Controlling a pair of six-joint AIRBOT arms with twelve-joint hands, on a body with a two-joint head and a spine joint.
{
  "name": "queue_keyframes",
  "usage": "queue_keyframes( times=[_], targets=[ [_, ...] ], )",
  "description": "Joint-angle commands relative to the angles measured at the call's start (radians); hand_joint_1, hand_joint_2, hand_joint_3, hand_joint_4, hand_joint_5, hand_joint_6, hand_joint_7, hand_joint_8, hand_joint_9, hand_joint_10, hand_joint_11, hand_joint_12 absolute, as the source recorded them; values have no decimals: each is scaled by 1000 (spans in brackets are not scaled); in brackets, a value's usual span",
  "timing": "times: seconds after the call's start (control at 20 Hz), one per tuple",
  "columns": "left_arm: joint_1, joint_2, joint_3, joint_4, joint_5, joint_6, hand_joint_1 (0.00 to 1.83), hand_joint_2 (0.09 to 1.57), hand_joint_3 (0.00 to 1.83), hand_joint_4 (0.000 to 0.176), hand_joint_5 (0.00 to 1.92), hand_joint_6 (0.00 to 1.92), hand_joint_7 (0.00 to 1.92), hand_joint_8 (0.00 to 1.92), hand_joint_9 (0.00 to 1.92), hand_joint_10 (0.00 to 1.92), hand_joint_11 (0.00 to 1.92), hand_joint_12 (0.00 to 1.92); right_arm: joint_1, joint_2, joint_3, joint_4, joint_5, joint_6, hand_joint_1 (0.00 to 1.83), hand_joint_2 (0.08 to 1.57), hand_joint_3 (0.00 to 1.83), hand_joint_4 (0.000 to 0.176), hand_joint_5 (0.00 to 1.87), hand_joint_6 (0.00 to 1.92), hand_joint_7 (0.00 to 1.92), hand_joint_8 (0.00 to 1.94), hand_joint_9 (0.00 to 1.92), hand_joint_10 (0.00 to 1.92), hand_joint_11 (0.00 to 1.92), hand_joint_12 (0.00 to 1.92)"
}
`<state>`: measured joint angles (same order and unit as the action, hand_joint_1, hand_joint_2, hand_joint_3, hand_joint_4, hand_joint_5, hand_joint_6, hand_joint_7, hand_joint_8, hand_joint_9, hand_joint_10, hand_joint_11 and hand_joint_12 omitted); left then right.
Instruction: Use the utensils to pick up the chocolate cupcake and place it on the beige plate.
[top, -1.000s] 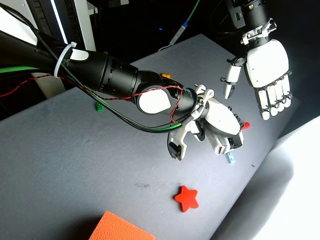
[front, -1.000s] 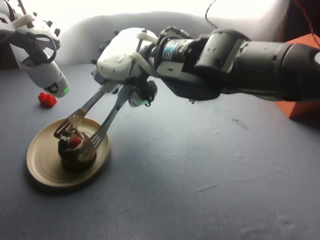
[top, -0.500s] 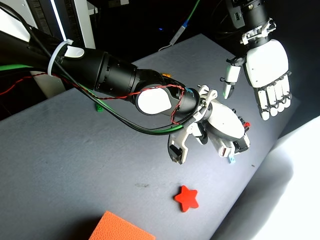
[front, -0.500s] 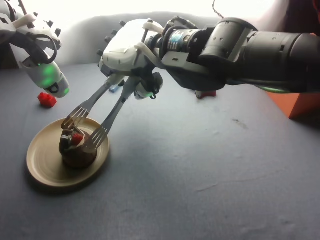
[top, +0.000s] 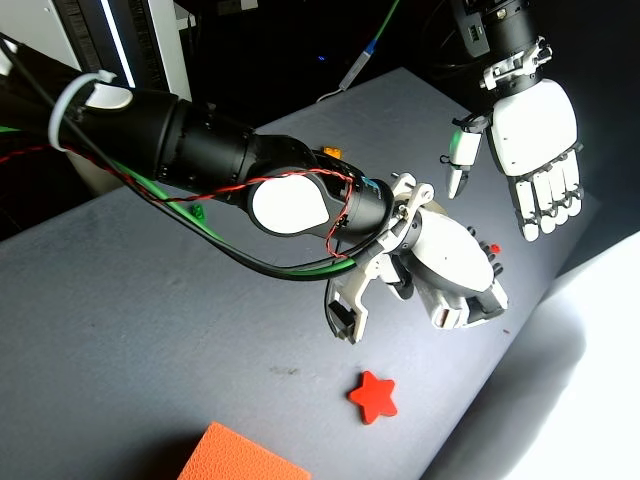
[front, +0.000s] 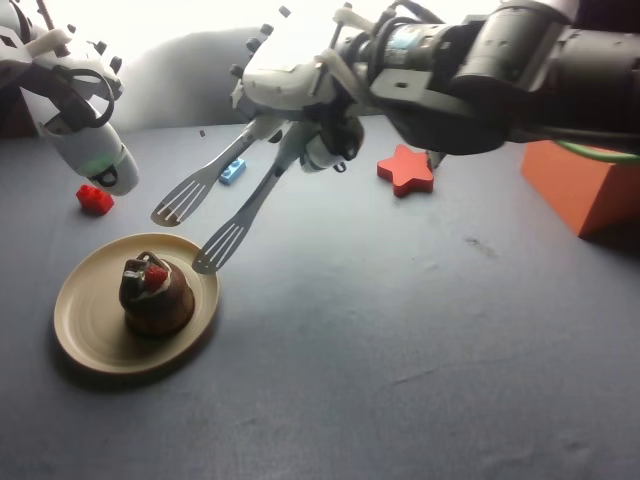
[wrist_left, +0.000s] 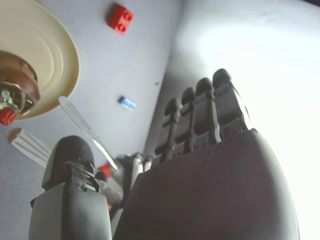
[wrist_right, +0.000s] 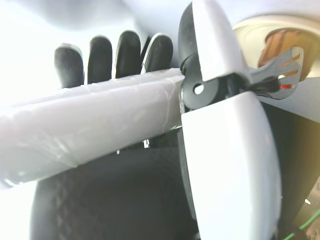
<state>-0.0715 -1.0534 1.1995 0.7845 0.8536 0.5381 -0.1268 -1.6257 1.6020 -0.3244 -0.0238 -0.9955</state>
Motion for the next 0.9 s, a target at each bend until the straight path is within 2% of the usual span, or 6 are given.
queue_keyframes(
  times=[0.0, 0.25, 0.35, 0.45, 0.7, 0.85],
  targets=[
    [-8, 12, 0, 64, -29, 5, 283, 1131, 1, 0, 0, 0, 4, 1, 21, 7, 0, 0, 19, 21, -21, -1, 108, -6, 1078, 1275, 0, 0, 674, 1414, 545, 1260, 431, 1429, 350, 1829],
    [-7, 12, -1, 64, -29, 5, 308, 1130, 0, 0, 0, 0, 11, 3, 26, 6, 16, 8, -2, 173, -189, 0, 110, -2, 1132, 1270, 2, 0, 656, 1377, 731, 1467, 507, 1379, 434, 1804],
    [-7, 12, -1, 64, -29, 5, 328, 1129, 0, 0, 0, 0, 9, 3, 17, 3, 16, 9, -16, 222, -243, 0, 111, 1, 1066, 1275, 0, 0, 675, 1427, 519, 1145, 438, 1426, 406, 1831],
    [-7, 12, -1, 64, -29, 5, 317, 1132, 1, 0, 0, 0, 5, 1, 14, 2, 10, 7, -43, 249, -276, 0, 122, 9, 1134, 1255, 0, 0, 700, 1319, 710, 1399, 502, 1401, 436, 1814],
    [-7, 13, 1, 64, -30, 6, 335, 1121, 0, 0, 0, 0, 26, 8, 45, 11, 13, 12, -123, 250, -284, 90, 216, -7, 1090, 1237, 0, 0, 739, 1334, 623, 962, 545, 1278, 533, 1680],
    [-7, 14, 0, 64, -30, 6, 332, 1126, 0, 0, 0, 0, 5, 0, 24, 0, 0, 6, -169, 250, -290, 98, 255, -7, 1081, 1255, 0, 0, 707, 1382, 561, 1082, 529, 1398, 551, 1751]
  ],
)
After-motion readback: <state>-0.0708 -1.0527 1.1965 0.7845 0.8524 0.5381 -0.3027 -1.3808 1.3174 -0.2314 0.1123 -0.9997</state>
